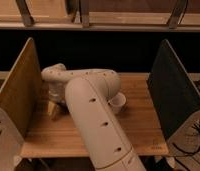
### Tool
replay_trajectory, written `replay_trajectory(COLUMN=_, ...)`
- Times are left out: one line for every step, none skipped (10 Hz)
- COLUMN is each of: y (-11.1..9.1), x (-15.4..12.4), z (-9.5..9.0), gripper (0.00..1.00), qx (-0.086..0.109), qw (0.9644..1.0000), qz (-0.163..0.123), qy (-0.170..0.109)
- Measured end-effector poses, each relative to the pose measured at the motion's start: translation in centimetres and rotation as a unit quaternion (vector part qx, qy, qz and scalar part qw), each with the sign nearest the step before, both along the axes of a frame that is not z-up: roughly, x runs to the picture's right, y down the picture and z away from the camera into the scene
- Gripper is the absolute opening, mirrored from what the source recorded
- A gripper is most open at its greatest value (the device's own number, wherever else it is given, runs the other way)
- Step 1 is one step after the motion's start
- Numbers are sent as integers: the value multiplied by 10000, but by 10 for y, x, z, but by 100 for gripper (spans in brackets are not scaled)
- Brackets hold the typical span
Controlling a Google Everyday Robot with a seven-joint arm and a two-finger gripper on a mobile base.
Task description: Place the white sponge in the ceramic bowl
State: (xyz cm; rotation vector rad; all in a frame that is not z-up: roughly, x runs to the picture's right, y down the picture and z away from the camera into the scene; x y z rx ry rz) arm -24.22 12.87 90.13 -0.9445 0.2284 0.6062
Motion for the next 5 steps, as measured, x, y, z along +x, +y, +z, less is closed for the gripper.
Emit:
replay_trajectory(y=0, x=1, z=1, gripper=63, qx=-4, qw=10000, qz=-25, qy=7)
replay_trajectory(y=0, x=1, z=3, gripper=51, qx=-2, qw=10000, qz=-29, qy=13)
replay_trajectory(y=0, x=1, z=4, gripper=41, qx=0, qw=10000, qz=-23, qy=10)
replay_trajectory(y=0, x=1, z=4, gripper=34, qx=1, qw=10000, qz=-23, qy=4)
replay_trajectory(y=0, x=0, z=5, gripper=21, qx=6, qw=10000, qz=-18, qy=-18)
